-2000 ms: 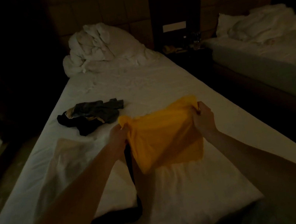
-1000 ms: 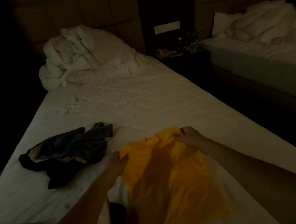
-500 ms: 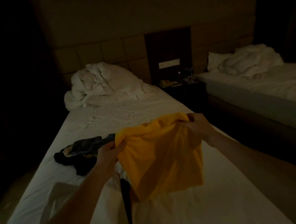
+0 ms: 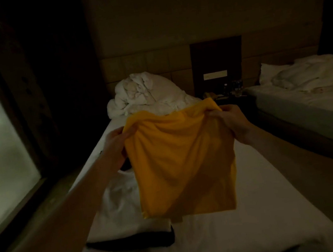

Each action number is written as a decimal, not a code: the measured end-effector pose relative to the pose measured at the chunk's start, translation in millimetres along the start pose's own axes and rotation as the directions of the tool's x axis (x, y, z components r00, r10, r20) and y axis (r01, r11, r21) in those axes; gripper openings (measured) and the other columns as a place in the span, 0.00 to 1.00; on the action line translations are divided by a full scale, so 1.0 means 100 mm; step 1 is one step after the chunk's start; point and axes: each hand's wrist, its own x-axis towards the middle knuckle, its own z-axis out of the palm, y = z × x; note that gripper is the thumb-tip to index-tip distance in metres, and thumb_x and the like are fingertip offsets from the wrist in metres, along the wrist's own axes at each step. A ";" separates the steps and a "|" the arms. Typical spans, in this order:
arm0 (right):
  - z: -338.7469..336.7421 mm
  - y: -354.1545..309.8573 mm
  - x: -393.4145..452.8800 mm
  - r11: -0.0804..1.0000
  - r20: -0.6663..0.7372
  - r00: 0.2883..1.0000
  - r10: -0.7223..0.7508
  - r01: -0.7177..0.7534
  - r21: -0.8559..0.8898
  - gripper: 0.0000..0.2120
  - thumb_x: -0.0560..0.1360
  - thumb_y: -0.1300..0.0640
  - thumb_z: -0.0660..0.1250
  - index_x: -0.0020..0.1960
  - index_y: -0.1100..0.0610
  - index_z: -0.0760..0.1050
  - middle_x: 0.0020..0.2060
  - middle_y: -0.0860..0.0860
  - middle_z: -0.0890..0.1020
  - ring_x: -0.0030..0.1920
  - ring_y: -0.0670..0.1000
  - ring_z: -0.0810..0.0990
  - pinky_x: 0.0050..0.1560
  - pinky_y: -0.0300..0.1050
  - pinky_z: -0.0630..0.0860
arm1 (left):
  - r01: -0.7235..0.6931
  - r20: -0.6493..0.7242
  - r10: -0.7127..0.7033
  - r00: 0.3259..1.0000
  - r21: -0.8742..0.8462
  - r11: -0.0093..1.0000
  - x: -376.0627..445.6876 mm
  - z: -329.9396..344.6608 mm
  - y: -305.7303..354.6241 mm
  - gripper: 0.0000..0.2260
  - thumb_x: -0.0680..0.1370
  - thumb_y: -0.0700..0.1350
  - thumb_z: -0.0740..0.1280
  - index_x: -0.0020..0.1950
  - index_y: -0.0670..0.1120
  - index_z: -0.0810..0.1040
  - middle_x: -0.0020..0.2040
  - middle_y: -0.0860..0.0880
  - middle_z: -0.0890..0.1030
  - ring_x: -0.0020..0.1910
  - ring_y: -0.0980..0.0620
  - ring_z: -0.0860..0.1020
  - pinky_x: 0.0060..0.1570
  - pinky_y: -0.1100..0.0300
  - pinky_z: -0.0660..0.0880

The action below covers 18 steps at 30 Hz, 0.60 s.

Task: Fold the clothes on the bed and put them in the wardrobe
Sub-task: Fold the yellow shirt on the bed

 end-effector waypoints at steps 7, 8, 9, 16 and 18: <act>0.81 0.02 -0.28 0.995 0.205 0.976 0.070 -0.085 0.062 0.07 0.75 0.56 0.71 0.46 0.60 0.83 0.42 0.56 0.86 0.44 0.56 0.85 0.44 0.49 0.81 | -0.024 -0.090 0.037 0.995 0.142 0.990 -0.28 -0.92 0.29 0.10 0.75 0.48 0.71 0.53 0.44 0.80 0.49 0.44 0.82 0.49 0.46 0.82 0.48 0.48 0.79; 0.95 0.07 -0.25 0.992 0.230 0.969 0.094 -0.111 0.064 0.07 0.75 0.56 0.71 0.46 0.60 0.83 0.44 0.57 0.86 0.45 0.57 0.85 0.45 0.50 0.81 | -0.012 -0.096 0.030 0.995 0.178 0.984 -0.24 -1.04 0.30 0.10 0.75 0.48 0.70 0.53 0.44 0.80 0.50 0.43 0.82 0.49 0.46 0.81 0.46 0.50 0.79; 1.08 0.14 -0.22 0.989 0.251 0.961 0.117 -0.136 0.060 0.07 0.75 0.56 0.71 0.47 0.60 0.83 0.44 0.57 0.86 0.45 0.57 0.85 0.45 0.49 0.81 | -0.003 -0.092 0.024 0.995 0.215 0.977 -0.19 -1.15 0.29 0.08 0.76 0.47 0.69 0.51 0.44 0.80 0.50 0.43 0.82 0.47 0.46 0.81 0.44 0.51 0.78; 1.92 1.11 0.32 0.944 0.264 0.911 0.317 -0.277 -0.179 0.12 0.78 0.51 0.68 0.53 0.60 0.81 0.50 0.58 0.84 0.50 0.59 0.83 0.56 0.60 0.79 | 0.135 -0.080 -0.109 0.991 0.562 0.816 0.57 -1.74 -0.45 0.10 0.81 0.45 0.64 0.47 0.39 0.78 0.48 0.36 0.80 0.47 0.39 0.80 0.53 0.43 0.78; 2.07 1.43 0.56 0.920 0.229 0.913 0.338 -0.271 -0.282 0.15 0.78 0.48 0.67 0.54 0.60 0.80 0.50 0.58 0.83 0.51 0.59 0.82 0.55 0.57 0.78 | 0.171 -0.104 -0.136 0.985 0.606 0.777 0.81 -1.84 -0.75 0.12 0.81 0.46 0.63 0.46 0.38 0.79 0.45 0.37 0.80 0.42 0.41 0.80 0.46 0.48 0.80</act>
